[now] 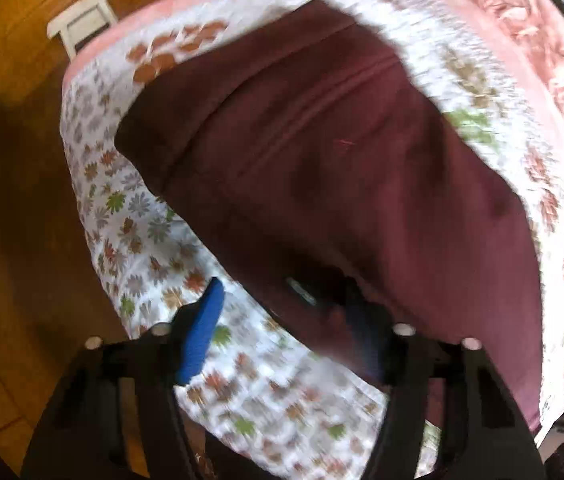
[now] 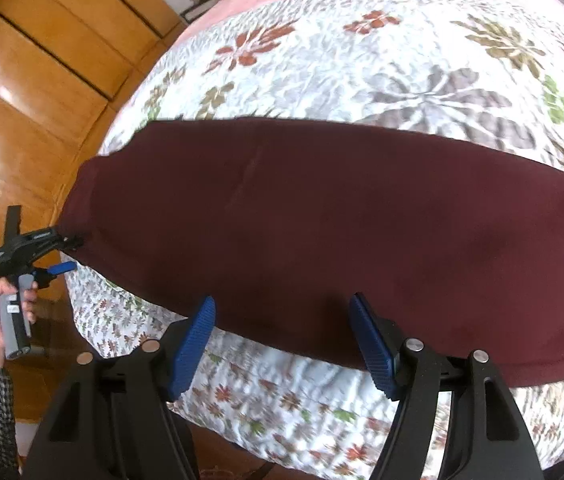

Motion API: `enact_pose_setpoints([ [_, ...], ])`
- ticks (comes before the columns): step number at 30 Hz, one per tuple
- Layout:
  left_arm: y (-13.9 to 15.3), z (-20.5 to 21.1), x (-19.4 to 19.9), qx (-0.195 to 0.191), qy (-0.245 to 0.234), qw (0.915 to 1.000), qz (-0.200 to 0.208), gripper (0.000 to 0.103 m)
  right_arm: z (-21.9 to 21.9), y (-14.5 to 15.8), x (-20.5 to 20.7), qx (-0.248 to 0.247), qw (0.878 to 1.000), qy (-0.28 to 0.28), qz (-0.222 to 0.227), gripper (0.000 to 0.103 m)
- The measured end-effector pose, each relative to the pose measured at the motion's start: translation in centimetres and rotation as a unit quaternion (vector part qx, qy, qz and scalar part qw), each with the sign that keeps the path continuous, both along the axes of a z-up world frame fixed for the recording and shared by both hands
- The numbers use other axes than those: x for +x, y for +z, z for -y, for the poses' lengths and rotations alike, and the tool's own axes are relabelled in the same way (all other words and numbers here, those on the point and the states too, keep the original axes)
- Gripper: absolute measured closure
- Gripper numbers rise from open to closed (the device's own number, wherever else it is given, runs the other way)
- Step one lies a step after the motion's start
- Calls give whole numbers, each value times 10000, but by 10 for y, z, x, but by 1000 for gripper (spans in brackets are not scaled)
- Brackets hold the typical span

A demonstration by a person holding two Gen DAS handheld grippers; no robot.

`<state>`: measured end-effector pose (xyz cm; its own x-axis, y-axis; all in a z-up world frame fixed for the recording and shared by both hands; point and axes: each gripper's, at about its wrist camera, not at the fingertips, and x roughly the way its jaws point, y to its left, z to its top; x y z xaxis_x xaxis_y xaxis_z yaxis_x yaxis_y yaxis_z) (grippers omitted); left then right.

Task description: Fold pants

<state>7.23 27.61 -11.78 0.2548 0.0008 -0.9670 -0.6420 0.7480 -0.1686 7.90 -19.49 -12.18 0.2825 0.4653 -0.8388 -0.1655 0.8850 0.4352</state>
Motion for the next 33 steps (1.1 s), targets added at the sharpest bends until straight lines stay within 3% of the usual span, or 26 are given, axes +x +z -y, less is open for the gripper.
enact_pose_setpoints([
  [4,28,47,-2,-264,-520,9965,597,43,33,10,-10,510,9982,-309,-54,33],
  [7,41,100,4,-467,-1138,9872,1019,43,69,10,-21,954,9920,-781,-280,33],
  [9,41,141,11,-558,-1666,9773,1187,42,89,9,-30,972,9895,-998,-375,33],
  [12,34,213,23,-624,-2603,9543,1327,42,115,9,-43,744,9891,-1210,-378,33],
  [15,18,257,27,-791,-2983,9426,1274,40,138,4,-55,668,9862,-1418,-533,33],
  [19,-12,296,31,-680,-3196,9398,998,36,159,-9,-62,641,9812,-1700,-643,33],
  [23,-39,301,44,-717,-3212,9409,807,35,187,-27,-64,857,9697,-2173,-722,33],
  [31,-42,299,52,-758,-3372,9357,714,38,237,-47,-54,1524,9368,-3112,-484,34],
  [33,-41,300,50,-712,-3407,9346,729,38,245,-50,-51,1634,9290,-3285,-476,41],
])
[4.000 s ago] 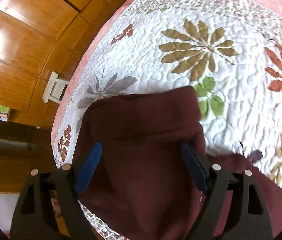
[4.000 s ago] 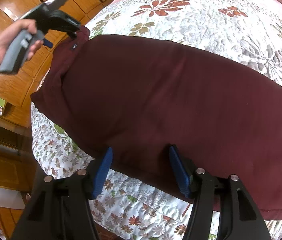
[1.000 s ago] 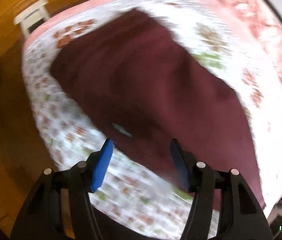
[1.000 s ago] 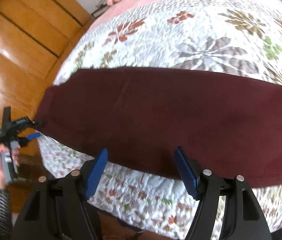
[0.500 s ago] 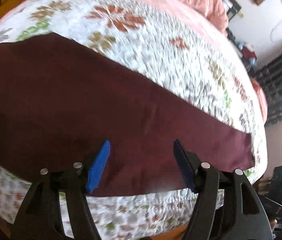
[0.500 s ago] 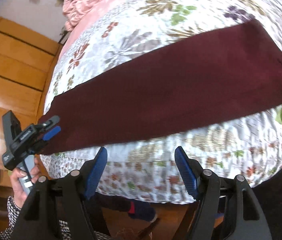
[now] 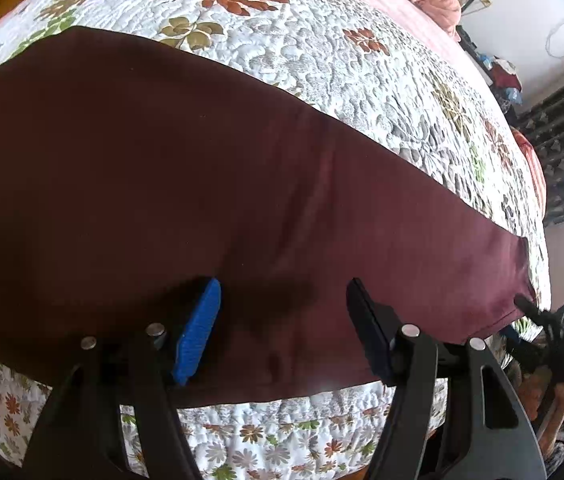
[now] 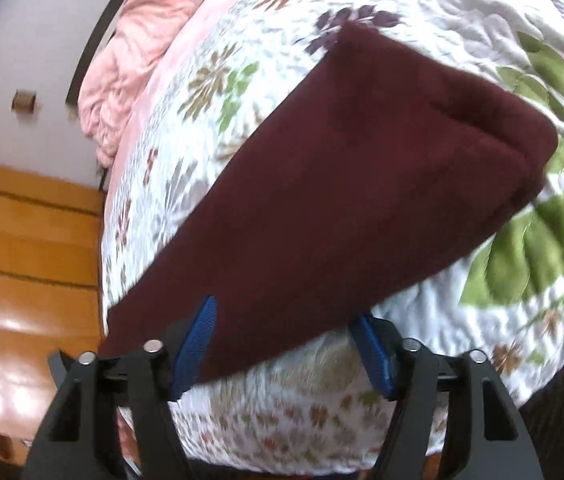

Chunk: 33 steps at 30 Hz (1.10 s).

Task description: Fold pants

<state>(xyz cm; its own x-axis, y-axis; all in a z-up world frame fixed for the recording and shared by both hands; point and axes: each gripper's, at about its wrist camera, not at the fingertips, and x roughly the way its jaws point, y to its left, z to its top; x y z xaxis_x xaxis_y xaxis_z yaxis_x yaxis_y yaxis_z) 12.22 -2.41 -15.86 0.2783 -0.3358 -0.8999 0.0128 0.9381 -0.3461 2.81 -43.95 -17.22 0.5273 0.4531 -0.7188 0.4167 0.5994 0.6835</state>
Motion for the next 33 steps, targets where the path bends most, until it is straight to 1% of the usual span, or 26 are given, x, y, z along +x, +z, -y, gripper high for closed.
enact_pose_setpoints([
  [1,0,-1,-1,3,-2,10000,7,38,4,0,1,35,9999,-124,60,42],
  [3,1,-3,-1,-36,15,10000,-3,38,7,4,0,53,9993,-295,243,51],
  [5,2,-7,-3,-98,39,9999,-23,38,11,5,0,-1,9987,-348,378,51],
  [7,2,-6,-2,-75,17,10000,-45,38,17,4,1,-194,9980,-494,328,54],
  [9,2,-4,-2,7,-6,10000,-52,38,22,0,5,-160,9978,-576,284,54],
  [11,2,-2,-2,66,-28,10000,-50,37,22,-4,12,-178,9980,-549,253,58],
  [12,3,-1,-2,94,-39,9999,-51,37,20,-2,17,-242,9981,-500,264,70],
  [13,3,-1,-2,96,-30,9999,-47,37,19,1,20,-321,9979,-458,311,78],
  [15,9,-3,-2,64,71,10000,-22,37,17,15,22,-482,9971,-256,527,86],
  [18,21,-8,1,87,263,9995,172,37,19,49,25,-553,9931,-34,1030,89],
  [20,32,-8,3,21,304,9989,355,37,22,78,23,-702,9871,45,1440,90],
  [22,42,-3,3,-87,248,9982,546,36,30,96,18,-816,9821,-23,1696,90],
  [23,47,2,2,-59,181,9976,671,31,35,102,15,-868,9802,-113,1777,90],
  [24,48,6,2,-1,125,9972,735,29,45,106,10,-959,9787,-234,1800,90],
  [25,48,13,1,99,10,9968,790,28,54,105,7,-1053,9787,-340,1731,90],
  [27,39,23,2,224,-136,9969,745,28,75,86,2,-1209,9827,-572,1280,90],
  [28,29,27,3,339,-181,9972,638,28,85,68,3,-1286,9853,-604,948,90],
  [29,20,30,3,382,-207,9977,521,28,89,55,3,-1347,9867,-569,706,90],
  [30,6,32,3,446,-215,9981,363,28,92,35,5,-1424,9880,-528,286,89],
  [31,0,35,1,511,-239,9973,481,27,94,18,5,-1368,9893,-497,56,89],
  [33,0,40,-3,611,-367,9955,629,24,97,6,0,-1156,9916,-575,93,88],
])
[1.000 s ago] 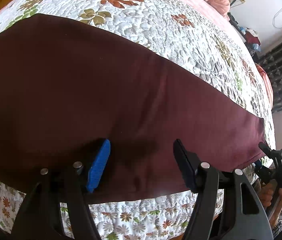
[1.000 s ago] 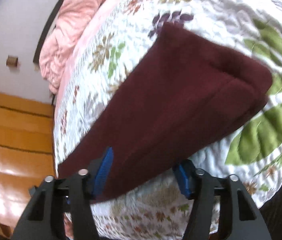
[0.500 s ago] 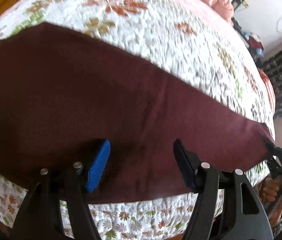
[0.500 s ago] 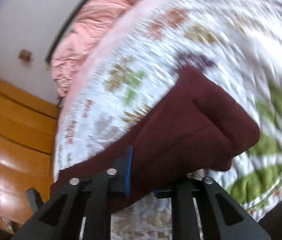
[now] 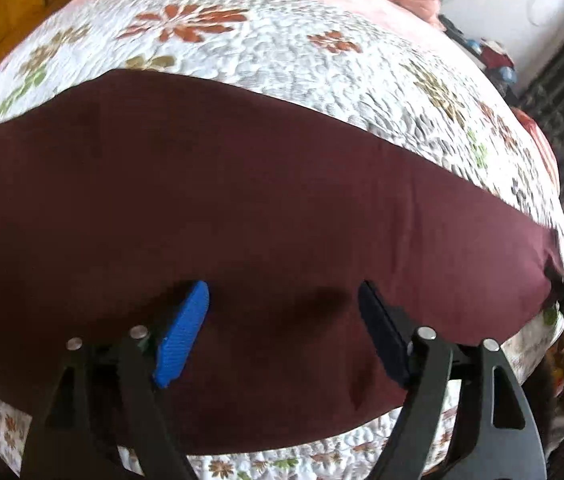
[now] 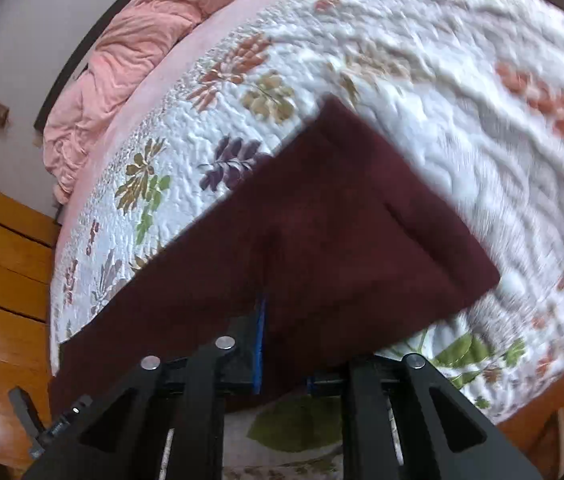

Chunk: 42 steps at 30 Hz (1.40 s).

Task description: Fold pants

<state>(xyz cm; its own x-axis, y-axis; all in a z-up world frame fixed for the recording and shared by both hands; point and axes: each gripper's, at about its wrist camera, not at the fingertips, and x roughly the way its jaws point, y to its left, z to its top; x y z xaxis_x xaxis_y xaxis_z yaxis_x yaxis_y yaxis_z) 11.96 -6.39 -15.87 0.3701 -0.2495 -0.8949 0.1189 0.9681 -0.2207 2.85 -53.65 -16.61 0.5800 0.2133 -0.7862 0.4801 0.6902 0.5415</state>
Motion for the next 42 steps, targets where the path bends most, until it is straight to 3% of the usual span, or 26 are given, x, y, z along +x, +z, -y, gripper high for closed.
enact_pose_setpoints([
  [5,12,-6,1,-150,153,9998,20,23,8,4,-3,285,9995,-76,109,66],
  [9,15,-18,-6,-40,231,9997,21,21,25,1,-16,663,9962,-496,251,66],
  [11,6,-20,-8,36,160,9999,-24,21,30,-6,-15,835,9940,-643,279,71],
  [17,6,-24,-5,-159,271,9995,-57,17,17,9,-4,217,9986,-479,104,83],
  [22,26,-45,-11,-294,624,9976,20,17,-19,65,1,-753,9950,-103,649,83],
  [28,32,-84,-19,-193,1009,9947,6,16,-83,119,18,-1598,9755,792,1287,84],
  [33,35,-108,-26,-304,1295,9911,19,16,-132,133,39,-1707,9663,1300,1421,84],
  [42,48,-127,-29,-409,1486,9879,139,16,-193,130,62,-1636,9580,1914,1370,84],
])
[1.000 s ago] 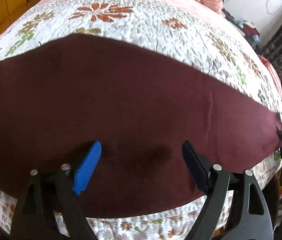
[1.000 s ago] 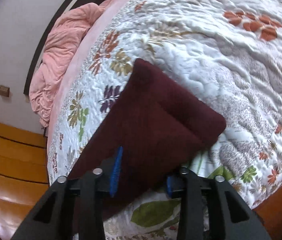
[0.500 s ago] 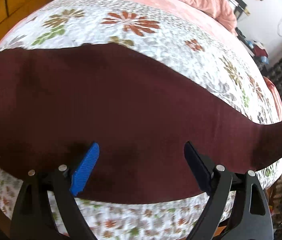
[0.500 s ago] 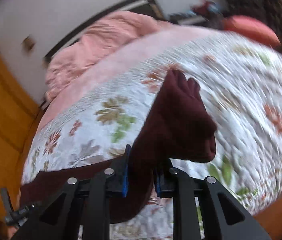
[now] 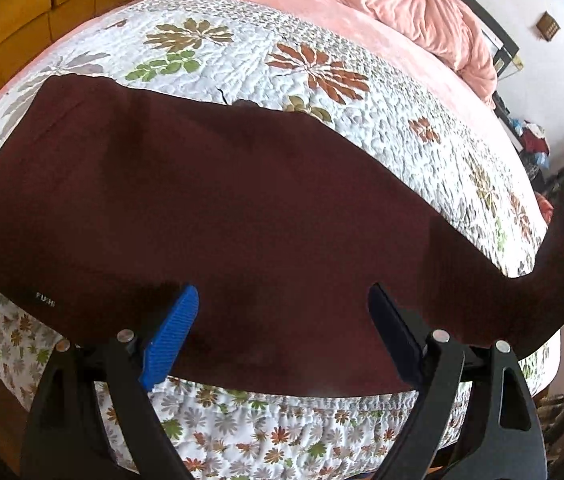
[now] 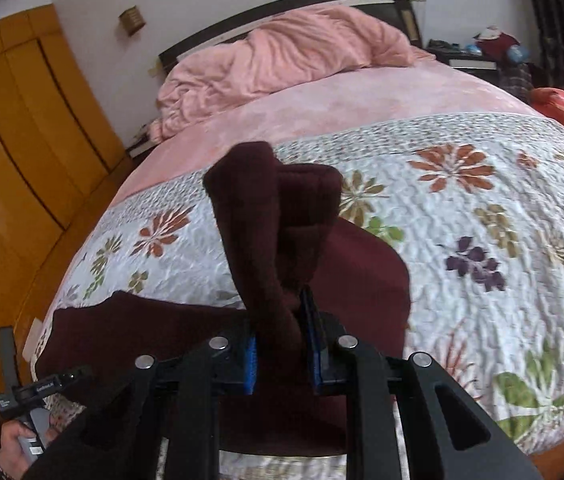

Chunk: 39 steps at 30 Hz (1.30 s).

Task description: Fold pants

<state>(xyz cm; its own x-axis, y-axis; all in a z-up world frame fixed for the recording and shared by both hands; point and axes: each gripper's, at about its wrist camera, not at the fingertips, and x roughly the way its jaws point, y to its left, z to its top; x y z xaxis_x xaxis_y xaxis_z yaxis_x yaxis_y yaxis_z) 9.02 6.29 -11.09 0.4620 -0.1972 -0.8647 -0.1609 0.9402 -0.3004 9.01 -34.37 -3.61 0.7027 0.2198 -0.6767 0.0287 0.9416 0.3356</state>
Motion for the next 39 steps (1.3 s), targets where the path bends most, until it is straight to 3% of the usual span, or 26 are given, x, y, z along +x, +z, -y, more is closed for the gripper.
enact_pose_setpoints([
  [20,0,-44,-13,-33,505,9987,-28,15,-116,-6,15,-161,9939,1075,-169,84],
  [36,-2,-58,-18,-130,673,9976,-66,15,-179,-59,5,-785,9785,1800,-634,83],
  [37,-2,-58,-18,-117,684,9976,-64,15,-180,-63,5,-802,9773,1835,-691,81],
  [39,-2,-57,-18,-118,669,9977,-73,15,-180,-72,5,-697,9746,1947,-859,67],
])
